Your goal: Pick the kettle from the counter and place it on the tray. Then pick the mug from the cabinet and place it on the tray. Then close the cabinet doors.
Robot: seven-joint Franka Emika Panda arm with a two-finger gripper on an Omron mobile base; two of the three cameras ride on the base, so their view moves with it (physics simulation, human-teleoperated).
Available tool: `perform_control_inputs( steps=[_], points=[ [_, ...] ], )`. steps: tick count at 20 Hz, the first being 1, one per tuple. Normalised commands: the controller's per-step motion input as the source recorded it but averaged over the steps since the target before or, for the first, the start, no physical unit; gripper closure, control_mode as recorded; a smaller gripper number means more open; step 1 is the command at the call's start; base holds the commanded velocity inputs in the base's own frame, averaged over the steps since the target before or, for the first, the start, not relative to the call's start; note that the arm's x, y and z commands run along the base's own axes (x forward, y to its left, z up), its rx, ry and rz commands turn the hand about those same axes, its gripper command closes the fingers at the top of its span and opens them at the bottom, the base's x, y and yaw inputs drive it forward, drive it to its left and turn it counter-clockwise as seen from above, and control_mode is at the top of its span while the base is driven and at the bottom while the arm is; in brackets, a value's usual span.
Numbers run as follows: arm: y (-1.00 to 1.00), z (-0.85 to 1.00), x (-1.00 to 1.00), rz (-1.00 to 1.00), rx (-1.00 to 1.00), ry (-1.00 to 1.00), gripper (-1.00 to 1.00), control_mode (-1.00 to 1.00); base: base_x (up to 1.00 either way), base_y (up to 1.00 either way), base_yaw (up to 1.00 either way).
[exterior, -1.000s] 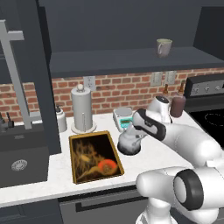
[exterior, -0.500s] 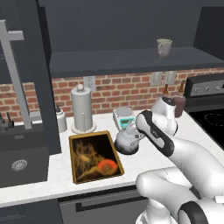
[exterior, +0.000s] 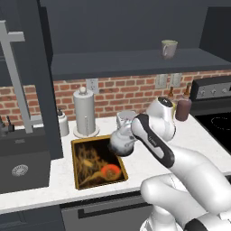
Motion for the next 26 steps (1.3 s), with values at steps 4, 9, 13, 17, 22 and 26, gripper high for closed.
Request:
perform_control_inputs(
  steps=[4, 9, 13, 17, 22, 26],
  points=[
    [0.59, 0.03, 0.26, 0.00, 0.00, 0.13, 1.00, -1.00, 0.00, 0.00, 0.00],
    [0.53, 0.00, 0.38, 0.00, 0.00, 0.13, 1.00, -1.00, 0.00, 0.00, 0.00],
    [0.39, -0.01, 0.47, 0.00, 0.00, 0.14, 1.00, -1.00, 0.00, 0.00, 0.00],
    [0.26, -0.10, 0.43, 0.00, 0.00, 0.10, 1.00, -1.00, 0.00, 0.00, 0.00],
    [0.09, -0.24, 0.35, 0.00, 0.00, 0.02, 1.00, -1.00, 0.00, 0.00, 0.00],
    [0.09, -0.28, 0.26, 0.00, 0.00, 0.00, 1.00, -1.00, 0.00, 0.00, 0.00]
  ],
)
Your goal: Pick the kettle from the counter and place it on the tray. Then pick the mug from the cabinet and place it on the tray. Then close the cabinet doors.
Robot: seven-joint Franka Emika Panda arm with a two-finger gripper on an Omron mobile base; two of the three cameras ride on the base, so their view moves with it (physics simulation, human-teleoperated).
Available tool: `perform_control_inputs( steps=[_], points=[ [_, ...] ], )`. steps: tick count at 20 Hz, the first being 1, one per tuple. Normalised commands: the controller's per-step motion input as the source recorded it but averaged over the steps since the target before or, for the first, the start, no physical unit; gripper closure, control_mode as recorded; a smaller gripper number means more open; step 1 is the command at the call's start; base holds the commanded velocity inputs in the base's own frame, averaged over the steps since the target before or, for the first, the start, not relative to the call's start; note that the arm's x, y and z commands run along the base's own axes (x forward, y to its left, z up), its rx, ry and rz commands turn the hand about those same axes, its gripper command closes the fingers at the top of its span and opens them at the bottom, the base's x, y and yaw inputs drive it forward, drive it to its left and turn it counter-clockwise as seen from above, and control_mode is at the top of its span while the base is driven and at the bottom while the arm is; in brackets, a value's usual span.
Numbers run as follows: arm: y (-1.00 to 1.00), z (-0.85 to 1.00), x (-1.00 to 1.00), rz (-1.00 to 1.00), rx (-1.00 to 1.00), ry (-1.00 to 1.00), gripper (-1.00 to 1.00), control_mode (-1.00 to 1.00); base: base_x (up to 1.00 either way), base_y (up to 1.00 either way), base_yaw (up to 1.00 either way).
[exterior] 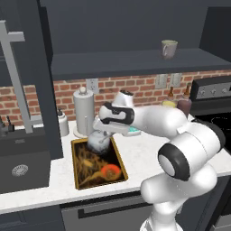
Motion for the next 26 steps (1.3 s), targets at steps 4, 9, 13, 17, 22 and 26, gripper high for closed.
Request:
perform_control_inputs(
  steps=[4, 9, 13, 17, 22, 26],
  points=[
    [0.14, -0.32, 0.16, 0.00, 0.00, 0.00, 1.00, -1.00, 0.00, 0.00, 0.00],
    [0.13, -0.32, 0.02, 0.00, 0.00, 0.00, 1.00, -1.00, 0.00, 0.00, 0.00],
    [0.09, -0.30, 0.00, 0.00, 0.00, 0.00, 1.00, -1.00, 0.00, 0.00, 0.00],
    [0.01, -0.34, -0.09, 0.00, 0.00, 0.00, -1.00, -1.00, 0.00, 0.00, 0.00],
    [-0.01, -0.27, -0.43, -0.04, 0.00, -0.01, -1.00, -1.00, 0.00, 0.00, 0.00],
    [-0.04, -0.12, -0.49, -0.07, 0.00, 0.00, -1.00, -1.00, 0.00, 0.00, 0.00]
  ],
)
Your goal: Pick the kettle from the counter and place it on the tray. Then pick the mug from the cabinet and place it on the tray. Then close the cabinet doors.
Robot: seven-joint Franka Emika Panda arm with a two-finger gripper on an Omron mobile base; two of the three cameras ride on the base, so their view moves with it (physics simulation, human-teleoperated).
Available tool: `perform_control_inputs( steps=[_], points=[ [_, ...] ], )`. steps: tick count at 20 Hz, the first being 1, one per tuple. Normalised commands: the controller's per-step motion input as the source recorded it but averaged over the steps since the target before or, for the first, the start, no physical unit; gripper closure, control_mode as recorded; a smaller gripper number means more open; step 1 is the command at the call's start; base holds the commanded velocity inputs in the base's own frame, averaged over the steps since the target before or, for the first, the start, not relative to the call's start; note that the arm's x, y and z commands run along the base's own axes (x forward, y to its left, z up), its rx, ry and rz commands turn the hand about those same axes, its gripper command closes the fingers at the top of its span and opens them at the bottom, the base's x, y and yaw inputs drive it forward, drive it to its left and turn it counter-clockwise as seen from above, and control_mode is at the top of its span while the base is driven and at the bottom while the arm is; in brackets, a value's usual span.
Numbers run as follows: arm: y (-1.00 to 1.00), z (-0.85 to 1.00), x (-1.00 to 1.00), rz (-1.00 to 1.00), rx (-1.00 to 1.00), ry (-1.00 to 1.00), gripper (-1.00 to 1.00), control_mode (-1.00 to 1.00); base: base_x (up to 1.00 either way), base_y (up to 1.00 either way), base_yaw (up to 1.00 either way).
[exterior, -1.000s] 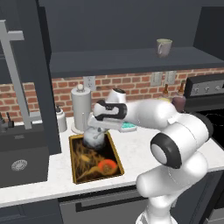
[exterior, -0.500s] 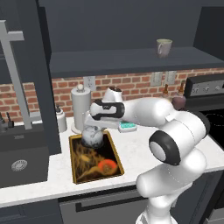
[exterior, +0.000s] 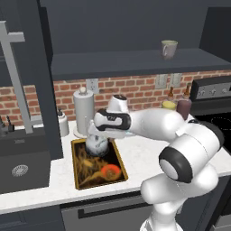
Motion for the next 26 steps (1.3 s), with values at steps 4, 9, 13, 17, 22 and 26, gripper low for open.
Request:
perform_control_inputs(
  steps=[4, 9, 13, 17, 22, 26],
  points=[
    [-0.01, -0.01, -0.45, -0.06, 0.01, 0.00, -1.00, -1.00, 0.00, 0.00, 0.00],
    [-0.03, 0.15, -0.28, -0.03, 0.01, 0.00, -1.00, -1.00, 0.00, 0.00, 0.00],
    [-0.18, 0.46, -0.21, -0.04, 0.00, -0.01, -1.00, -1.00, 0.00, 0.00, 0.00],
    [-0.27, 0.53, -0.35, -0.06, 0.00, 0.00, -1.00, -1.00, 0.00, 0.00, 0.00],
    [-0.45, 0.60, -0.47, -0.04, 0.00, -0.01, -1.00, -1.00, 0.00, 0.00, 0.00],
    [-0.52, 0.60, -0.43, -0.03, -0.02, -0.06, -1.00, -1.00, 0.00, 0.00, 0.00]
  ],
)
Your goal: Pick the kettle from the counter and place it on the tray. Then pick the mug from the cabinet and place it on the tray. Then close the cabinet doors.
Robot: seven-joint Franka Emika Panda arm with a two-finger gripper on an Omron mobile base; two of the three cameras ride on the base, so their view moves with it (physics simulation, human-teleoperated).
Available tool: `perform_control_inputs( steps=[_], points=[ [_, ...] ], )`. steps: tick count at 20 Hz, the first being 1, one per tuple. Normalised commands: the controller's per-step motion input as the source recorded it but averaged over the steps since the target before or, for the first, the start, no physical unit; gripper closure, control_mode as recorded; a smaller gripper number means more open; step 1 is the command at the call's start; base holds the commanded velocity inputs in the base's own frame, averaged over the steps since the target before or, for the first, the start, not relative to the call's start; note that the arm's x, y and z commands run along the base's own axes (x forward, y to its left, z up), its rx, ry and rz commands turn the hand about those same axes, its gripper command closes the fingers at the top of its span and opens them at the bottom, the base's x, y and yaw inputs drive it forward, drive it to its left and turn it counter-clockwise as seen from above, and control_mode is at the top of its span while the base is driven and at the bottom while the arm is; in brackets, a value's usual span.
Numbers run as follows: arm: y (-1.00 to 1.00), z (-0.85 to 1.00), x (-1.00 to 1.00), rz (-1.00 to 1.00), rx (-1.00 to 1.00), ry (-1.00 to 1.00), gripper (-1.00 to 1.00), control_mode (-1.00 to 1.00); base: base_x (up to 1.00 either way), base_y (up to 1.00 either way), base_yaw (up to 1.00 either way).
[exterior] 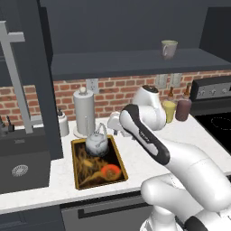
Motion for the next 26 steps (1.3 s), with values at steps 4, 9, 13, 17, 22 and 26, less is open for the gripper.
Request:
perform_control_inputs(
  steps=[4, 9, 13, 17, 22, 26],
  points=[
    [-0.57, 0.62, -0.41, -0.04, -0.12, -0.11, -1.00, -1.00, 0.00, 0.00, 0.00],
    [-0.67, 0.71, -0.40, -0.04, -0.17, -0.15, -1.00, -1.00, 0.00, 0.00, 0.00],
    [-0.72, 0.69, -0.36, -0.08, -0.17, -0.12, -1.00, -1.00, 0.00, 0.00, 0.00],
    [-0.60, 0.70, -0.26, -0.06, -0.18, -0.13, -1.00, -1.00, 0.00, 0.00, 0.00],
    [-0.55, 0.83, -0.10, -0.01, -0.15, -0.17, -1.00, -1.00, 0.00, 0.00, 0.00],
    [-0.40, 0.87, 0.00, 0.00, -0.08, -0.23, -1.00, -1.00, 0.00, 0.00, 0.00]
  ],
)
